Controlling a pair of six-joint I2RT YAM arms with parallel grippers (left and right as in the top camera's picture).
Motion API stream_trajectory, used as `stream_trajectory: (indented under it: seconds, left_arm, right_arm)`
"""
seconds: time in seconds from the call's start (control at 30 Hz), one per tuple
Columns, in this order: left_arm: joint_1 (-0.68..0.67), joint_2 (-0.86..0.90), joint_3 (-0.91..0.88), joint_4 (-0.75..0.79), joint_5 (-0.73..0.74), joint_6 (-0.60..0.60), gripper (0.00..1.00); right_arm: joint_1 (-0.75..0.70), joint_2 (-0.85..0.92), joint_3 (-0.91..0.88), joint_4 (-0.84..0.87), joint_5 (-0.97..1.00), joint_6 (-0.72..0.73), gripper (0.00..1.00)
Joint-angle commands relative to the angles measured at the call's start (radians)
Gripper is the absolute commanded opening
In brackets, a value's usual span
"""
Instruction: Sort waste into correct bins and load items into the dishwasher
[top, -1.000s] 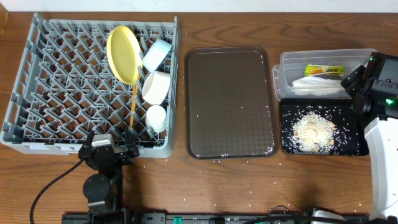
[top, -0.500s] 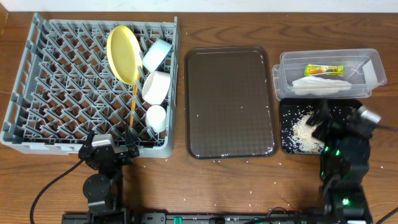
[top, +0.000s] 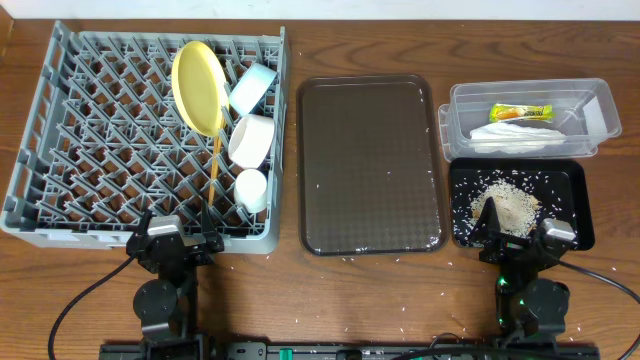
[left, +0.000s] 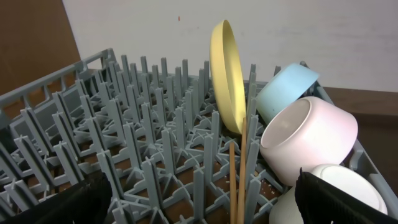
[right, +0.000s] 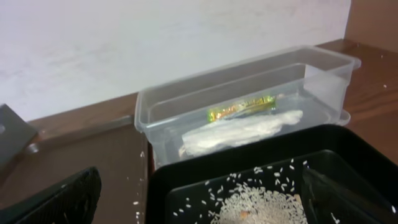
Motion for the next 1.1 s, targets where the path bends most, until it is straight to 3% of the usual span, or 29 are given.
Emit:
stream_trajectory:
  seconds: [0.0,1.07]
  left_arm:
    - [0.005,-0.006,-0.023,-0.025,-0.006,-0.001,0.95]
    - [0.005,-0.006,-0.023,-0.025,-0.005,-0.001,0.95]
  right_arm:
    - [0.007,-0.051,-0.005,0.001,-0.018,-0.013,0.99]
    - [0.021,-0.049,-0.005,-0.005,-0.032,-0.012,0.99]
